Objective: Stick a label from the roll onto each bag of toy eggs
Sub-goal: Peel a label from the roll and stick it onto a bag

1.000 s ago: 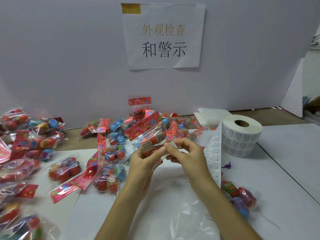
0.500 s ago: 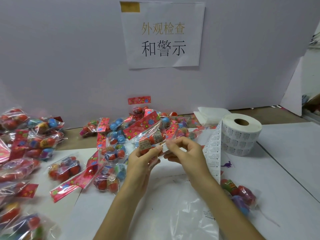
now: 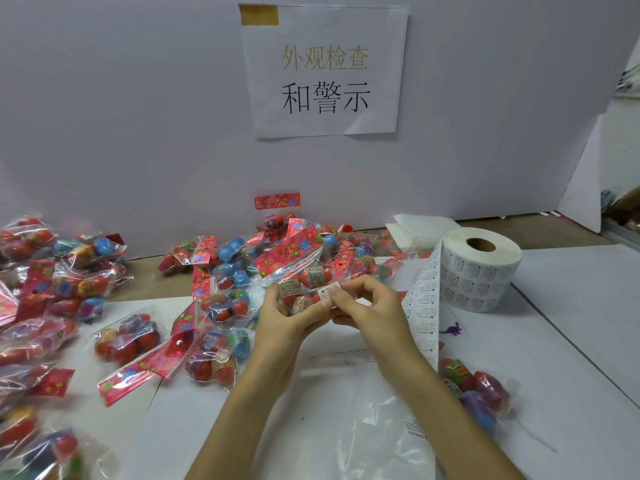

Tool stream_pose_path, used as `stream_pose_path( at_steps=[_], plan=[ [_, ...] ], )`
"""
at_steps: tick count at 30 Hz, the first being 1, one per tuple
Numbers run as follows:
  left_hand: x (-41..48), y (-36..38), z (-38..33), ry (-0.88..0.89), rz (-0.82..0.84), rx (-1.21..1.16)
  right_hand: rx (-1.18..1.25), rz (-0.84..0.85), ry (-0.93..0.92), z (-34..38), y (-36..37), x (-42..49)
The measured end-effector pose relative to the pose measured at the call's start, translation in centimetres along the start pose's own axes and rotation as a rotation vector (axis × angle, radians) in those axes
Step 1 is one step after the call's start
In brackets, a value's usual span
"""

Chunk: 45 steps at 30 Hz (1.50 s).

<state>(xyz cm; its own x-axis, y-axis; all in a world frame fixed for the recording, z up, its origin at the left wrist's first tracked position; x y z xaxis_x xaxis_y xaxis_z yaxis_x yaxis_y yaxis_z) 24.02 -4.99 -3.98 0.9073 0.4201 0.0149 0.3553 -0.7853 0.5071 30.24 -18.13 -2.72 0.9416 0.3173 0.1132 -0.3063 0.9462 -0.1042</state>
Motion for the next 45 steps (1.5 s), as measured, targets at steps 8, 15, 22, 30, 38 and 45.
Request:
stream_pose_path(
  at_steps=[8,15,22,30,38,45],
  plan=[
    [0.2,-0.3,0.1,-0.030,0.016,0.003,0.007,0.049,0.043,0.0,0.0,0.0],
    [0.2,0.0,0.2,-0.012,0.057,0.039,-0.051,0.015,-0.011,0.3,-0.7,0.1],
    [0.1,-0.1,0.2,0.004,0.036,0.068,-0.048,0.009,0.001,0.2,-0.7,0.1],
    [0.3,-0.4,0.1,0.030,-0.045,0.074,-0.084,0.026,-0.057,0.4,-0.5,0.0],
    [0.3,-0.7,-0.1,0.049,-0.083,0.038,-0.199,0.042,-0.101,0.5,0.0,-0.1],
    [0.2,-0.4,0.5,-0.038,-0.022,-0.049,-0.228,-0.085,-0.256,1.4,-0.2,-0.6]
  ],
)
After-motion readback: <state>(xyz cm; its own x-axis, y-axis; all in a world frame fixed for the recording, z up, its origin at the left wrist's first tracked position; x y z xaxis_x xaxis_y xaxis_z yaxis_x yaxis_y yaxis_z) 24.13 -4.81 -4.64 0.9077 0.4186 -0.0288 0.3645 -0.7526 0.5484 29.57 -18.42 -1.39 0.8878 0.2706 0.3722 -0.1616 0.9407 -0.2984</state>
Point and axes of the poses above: each hand's wrist, its own x-axis towards the middle knuckle, its own y-axis out of the palm, z = x × y, the point moved 4 cm from there along x, towards the middle knuckle, and after that the axes turned 13 degrees about -x, right-handed, at the moved point
